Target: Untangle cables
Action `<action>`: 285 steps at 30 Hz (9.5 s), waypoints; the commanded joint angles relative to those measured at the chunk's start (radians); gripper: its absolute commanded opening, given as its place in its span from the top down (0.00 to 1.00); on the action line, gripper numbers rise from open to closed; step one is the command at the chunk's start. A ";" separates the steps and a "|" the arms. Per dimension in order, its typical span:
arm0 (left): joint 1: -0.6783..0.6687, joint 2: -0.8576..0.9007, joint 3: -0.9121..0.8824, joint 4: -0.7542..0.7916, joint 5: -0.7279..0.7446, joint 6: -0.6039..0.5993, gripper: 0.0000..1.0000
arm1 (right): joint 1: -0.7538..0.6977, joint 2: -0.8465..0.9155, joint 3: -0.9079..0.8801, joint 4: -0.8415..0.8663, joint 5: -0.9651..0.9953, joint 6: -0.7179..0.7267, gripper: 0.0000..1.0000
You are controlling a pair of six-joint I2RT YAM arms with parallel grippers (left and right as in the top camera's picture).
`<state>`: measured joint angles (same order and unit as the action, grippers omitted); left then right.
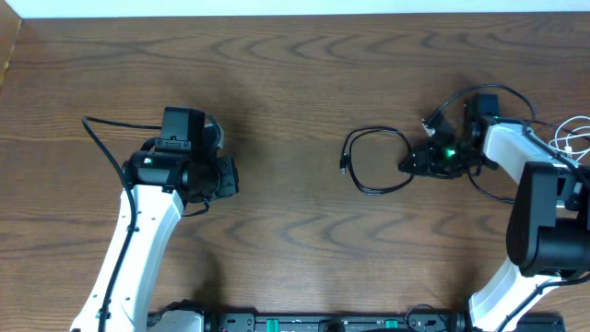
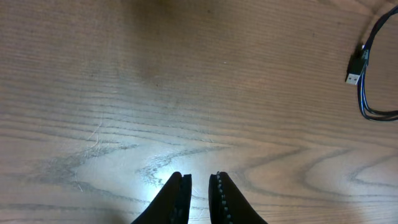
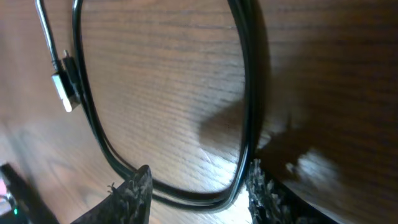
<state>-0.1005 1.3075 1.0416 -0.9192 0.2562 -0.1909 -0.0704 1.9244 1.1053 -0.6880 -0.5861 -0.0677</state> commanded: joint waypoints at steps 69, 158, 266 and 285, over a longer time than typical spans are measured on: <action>-0.001 0.005 -0.006 -0.019 -0.003 -0.010 0.83 | 0.323 0.032 0.312 -0.330 0.436 0.246 0.99; -0.001 0.005 -0.006 -0.023 -0.002 -0.014 0.83 | 0.162 -0.267 0.347 -0.118 0.686 0.418 0.99; -0.101 -0.889 -0.281 0.035 -0.222 -0.012 0.06 | 0.156 -1.316 -0.277 -0.458 0.528 0.164 0.01; -0.101 -0.889 -0.281 0.035 -0.222 -0.012 0.06 | 0.158 -1.715 -0.588 0.094 0.563 0.130 0.01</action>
<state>-0.2001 0.4229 0.7643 -0.8860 0.0277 -0.2123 0.0845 0.2798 0.5953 -0.6437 -0.0185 0.0708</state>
